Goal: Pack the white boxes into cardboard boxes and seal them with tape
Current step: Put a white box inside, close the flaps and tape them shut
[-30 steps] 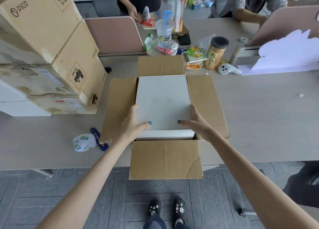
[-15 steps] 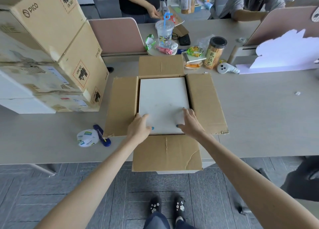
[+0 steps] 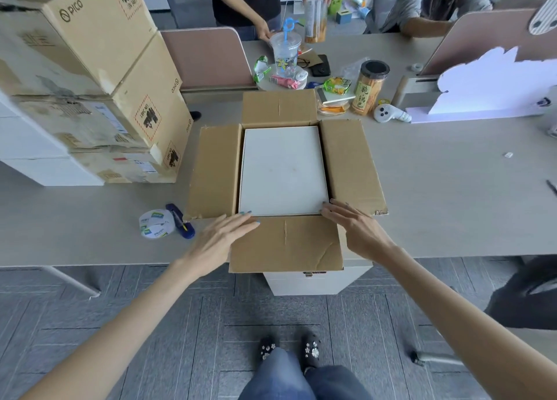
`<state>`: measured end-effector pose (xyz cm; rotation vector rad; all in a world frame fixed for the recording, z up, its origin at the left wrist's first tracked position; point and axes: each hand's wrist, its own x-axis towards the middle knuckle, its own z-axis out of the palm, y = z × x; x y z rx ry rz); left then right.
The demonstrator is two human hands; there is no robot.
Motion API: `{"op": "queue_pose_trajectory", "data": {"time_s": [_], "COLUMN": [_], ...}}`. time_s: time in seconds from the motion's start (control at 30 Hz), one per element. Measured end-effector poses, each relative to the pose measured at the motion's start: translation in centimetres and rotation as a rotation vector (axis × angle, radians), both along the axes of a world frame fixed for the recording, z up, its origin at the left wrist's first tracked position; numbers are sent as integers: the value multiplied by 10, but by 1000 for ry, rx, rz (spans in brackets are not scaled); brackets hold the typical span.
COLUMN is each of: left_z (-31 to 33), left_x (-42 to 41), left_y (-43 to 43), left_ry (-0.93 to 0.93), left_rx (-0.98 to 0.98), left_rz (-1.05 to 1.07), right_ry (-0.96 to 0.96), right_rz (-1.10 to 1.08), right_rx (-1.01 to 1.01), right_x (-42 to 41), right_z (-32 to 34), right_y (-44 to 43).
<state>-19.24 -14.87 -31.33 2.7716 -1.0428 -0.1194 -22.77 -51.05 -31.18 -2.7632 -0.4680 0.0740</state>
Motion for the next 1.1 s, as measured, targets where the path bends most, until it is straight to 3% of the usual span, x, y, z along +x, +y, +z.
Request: {"op": "queue_pose_trajectory", "data": {"time_s": [0.23, 0.4, 0.5, 0.6, 0.87, 1.1], "left_z": [27, 35, 32, 25, -2, -17], "left_x": [1, 14, 31, 47, 56, 55], "left_y": [6, -6, -22, -35, -62, -63], "left_ry": [22, 277, 282, 219, 211, 100], "left_rx": [-97, -437, -551, -355, 24, 39], "left_rz": [6, 309, 522, 602, 464, 460], "right_ry": [-34, 24, 16, -44, -62, -149], "right_rz": [-6, -188, -363, -396, -154, -175], "right_rx": [113, 205, 306, 329, 70, 78], "right_x": [-1, 9, 20, 32, 60, 74], "right_z": [0, 8, 15, 19, -8, -12], "right_y": [-11, -5, 8, 20, 26, 25]}}
